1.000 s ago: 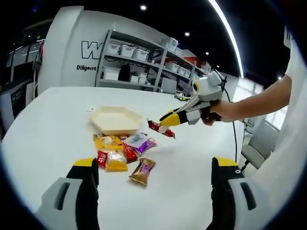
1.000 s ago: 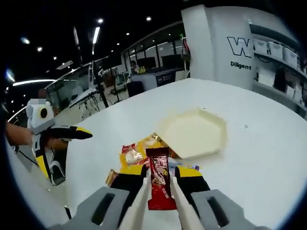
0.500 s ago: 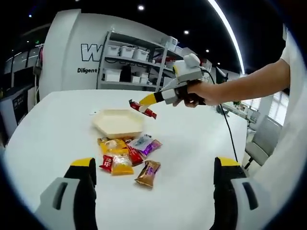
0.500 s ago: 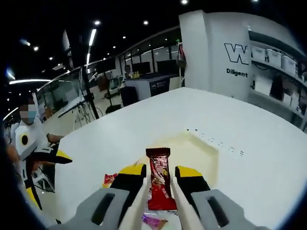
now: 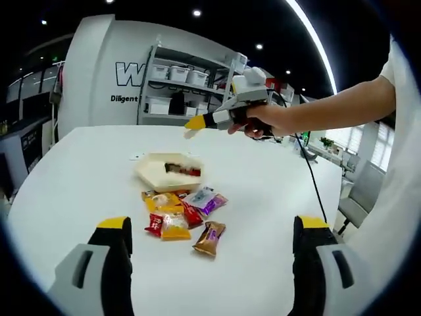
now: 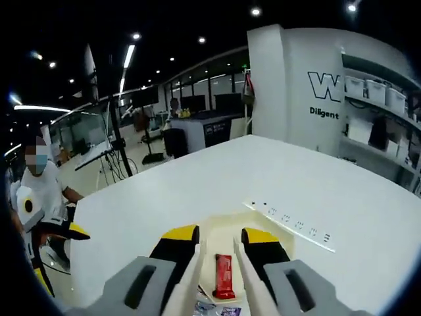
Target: Place the target food into the container with the food tongs after gripping and lifting it, then release it inside without dropping or visibly crushing the food.
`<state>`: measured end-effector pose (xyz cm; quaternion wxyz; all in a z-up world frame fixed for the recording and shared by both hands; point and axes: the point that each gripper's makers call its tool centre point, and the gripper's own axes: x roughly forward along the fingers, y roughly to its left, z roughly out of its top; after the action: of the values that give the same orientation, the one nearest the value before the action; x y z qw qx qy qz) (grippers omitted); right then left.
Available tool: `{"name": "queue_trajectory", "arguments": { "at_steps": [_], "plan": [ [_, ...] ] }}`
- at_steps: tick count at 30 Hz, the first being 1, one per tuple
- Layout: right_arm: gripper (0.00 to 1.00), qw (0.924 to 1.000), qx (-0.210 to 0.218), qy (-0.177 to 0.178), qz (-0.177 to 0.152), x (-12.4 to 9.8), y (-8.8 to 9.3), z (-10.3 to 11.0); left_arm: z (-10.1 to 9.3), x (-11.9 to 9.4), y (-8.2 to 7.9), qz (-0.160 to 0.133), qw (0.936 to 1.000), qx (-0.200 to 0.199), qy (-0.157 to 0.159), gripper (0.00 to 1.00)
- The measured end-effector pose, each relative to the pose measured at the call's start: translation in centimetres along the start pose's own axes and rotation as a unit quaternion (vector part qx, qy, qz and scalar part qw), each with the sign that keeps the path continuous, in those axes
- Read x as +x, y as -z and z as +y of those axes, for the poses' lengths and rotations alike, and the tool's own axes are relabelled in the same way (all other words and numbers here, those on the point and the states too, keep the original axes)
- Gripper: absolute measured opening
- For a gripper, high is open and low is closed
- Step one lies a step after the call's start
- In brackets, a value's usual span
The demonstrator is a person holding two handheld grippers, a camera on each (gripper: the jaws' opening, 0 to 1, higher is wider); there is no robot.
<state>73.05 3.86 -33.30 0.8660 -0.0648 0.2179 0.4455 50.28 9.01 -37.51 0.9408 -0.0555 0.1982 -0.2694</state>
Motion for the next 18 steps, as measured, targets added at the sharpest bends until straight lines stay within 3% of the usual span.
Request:
{"name": "queue_trajectory", "arguments": {
  "at_steps": [12,18],
  "plan": [
    [0.21,1.0000,-0.004,0.002,0.004,0.0,0.6,-1.8,-0.2,0.3,-0.2,-0.002,1.0000,0.005,0.004,0.99],
    [0.21,0.9998,-0.001,0.000,0.018,-0.6,2.8,-1.5,0.0,0.3,-0.1,-0.003,1.0000,0.005,0.006,0.99]
  ]
}}
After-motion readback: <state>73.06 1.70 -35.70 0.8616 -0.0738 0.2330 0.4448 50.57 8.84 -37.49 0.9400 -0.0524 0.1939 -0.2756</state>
